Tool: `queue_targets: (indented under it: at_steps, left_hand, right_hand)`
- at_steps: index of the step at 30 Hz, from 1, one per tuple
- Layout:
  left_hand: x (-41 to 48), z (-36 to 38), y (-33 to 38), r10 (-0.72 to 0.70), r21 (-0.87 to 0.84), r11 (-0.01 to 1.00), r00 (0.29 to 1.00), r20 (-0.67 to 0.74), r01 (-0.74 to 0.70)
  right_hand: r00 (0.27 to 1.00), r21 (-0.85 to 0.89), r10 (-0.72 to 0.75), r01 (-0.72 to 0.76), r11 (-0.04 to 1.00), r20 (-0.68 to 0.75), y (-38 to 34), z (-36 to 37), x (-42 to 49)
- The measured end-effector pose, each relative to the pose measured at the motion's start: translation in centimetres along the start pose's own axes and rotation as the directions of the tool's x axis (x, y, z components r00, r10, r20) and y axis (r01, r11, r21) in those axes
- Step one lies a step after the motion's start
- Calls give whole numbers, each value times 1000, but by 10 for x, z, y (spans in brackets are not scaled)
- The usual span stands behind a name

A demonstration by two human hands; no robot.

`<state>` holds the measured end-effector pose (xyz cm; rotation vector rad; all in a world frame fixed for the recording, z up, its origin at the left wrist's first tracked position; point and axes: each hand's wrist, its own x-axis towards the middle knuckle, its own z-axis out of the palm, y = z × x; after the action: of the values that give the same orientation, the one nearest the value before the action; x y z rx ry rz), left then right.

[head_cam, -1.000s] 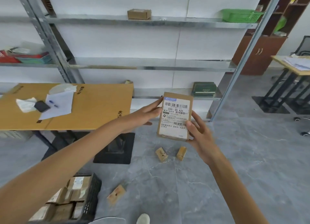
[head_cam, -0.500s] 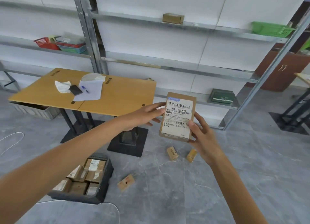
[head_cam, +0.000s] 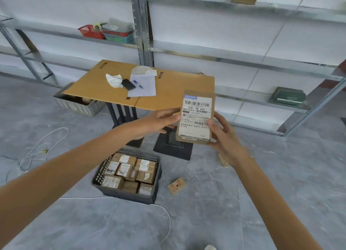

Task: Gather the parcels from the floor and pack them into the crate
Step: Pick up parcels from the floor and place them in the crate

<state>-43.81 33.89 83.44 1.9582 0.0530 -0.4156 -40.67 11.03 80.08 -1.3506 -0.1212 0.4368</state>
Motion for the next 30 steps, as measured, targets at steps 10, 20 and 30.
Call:
queue_targets:
  at_steps: [10,20,30]
  left_hand:
    - [18,-87,-74,-99,-51,994,995,-13,98]
    - [92,-161,-160,-207,-137,969,978,8,206]
    - [184,-230,-361,-274,-42,959,952,134,281]
  right_hand:
    - [992,41,124,-125,991,8,62,84,65]
    - [952,-122,301,-293,948,58,119,134,175]
    - [896,-166,443,-436,885,6,293,208,272]
